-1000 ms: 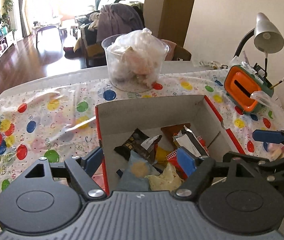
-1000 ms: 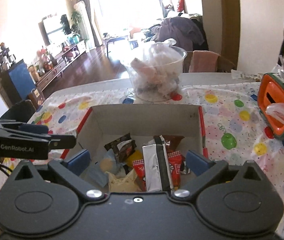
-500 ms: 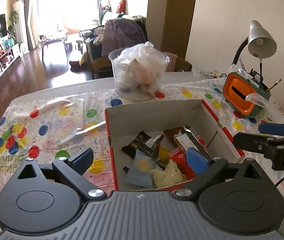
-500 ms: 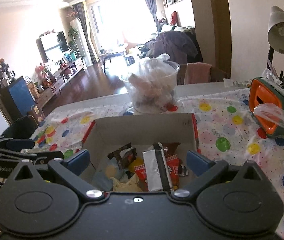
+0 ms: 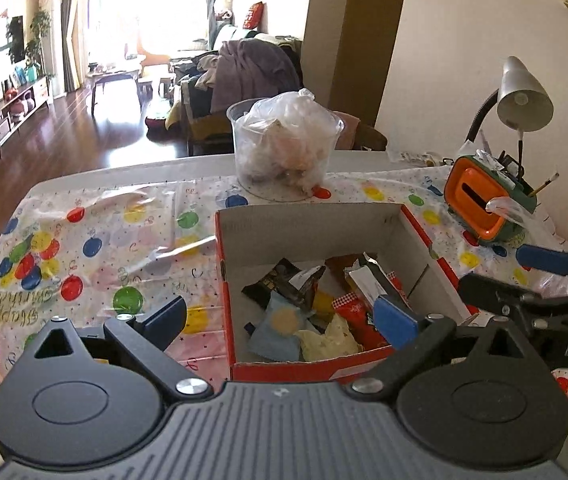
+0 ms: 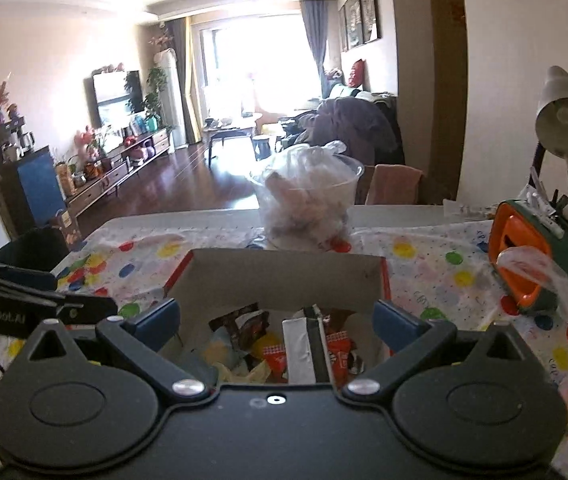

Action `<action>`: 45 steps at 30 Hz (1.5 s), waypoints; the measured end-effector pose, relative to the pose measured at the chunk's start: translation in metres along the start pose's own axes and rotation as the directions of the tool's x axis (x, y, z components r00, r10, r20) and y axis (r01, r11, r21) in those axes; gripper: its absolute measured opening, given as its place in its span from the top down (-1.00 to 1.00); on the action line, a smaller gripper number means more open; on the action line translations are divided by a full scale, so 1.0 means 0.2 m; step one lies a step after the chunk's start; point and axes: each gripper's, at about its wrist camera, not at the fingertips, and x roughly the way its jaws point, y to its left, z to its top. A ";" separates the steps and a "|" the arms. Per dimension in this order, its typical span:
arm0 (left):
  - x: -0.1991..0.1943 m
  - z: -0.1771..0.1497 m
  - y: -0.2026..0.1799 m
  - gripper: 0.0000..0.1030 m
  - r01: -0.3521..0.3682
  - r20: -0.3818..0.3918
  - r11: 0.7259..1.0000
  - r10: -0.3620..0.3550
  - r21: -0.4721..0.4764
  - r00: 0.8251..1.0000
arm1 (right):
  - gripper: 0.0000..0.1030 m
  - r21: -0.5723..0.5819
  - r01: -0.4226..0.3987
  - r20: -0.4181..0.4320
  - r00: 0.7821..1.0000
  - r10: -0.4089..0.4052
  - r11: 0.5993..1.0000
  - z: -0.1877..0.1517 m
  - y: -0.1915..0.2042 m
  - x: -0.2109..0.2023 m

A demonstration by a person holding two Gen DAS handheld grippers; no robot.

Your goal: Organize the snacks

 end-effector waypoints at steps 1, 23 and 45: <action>0.00 0.00 0.00 -0.95 -0.001 -0.001 1.000 0.001 -0.002 1.000 | -1.00 0.003 0.011 0.000 1.000 -0.011 1.000 -0.01 0.00 0.00; -0.07 -0.02 -0.04 -0.95 -0.005 0.051 1.000 0.004 0.006 0.999 | -1.00 0.100 -0.021 -0.063 0.998 0.027 0.995 -0.01 -0.04 0.02; -0.03 -0.03 -0.04 -0.95 0.008 0.012 1.000 -0.008 -0.013 1.000 | -0.99 0.111 -0.044 -0.075 0.996 0.052 0.993 0.00 -0.03 0.03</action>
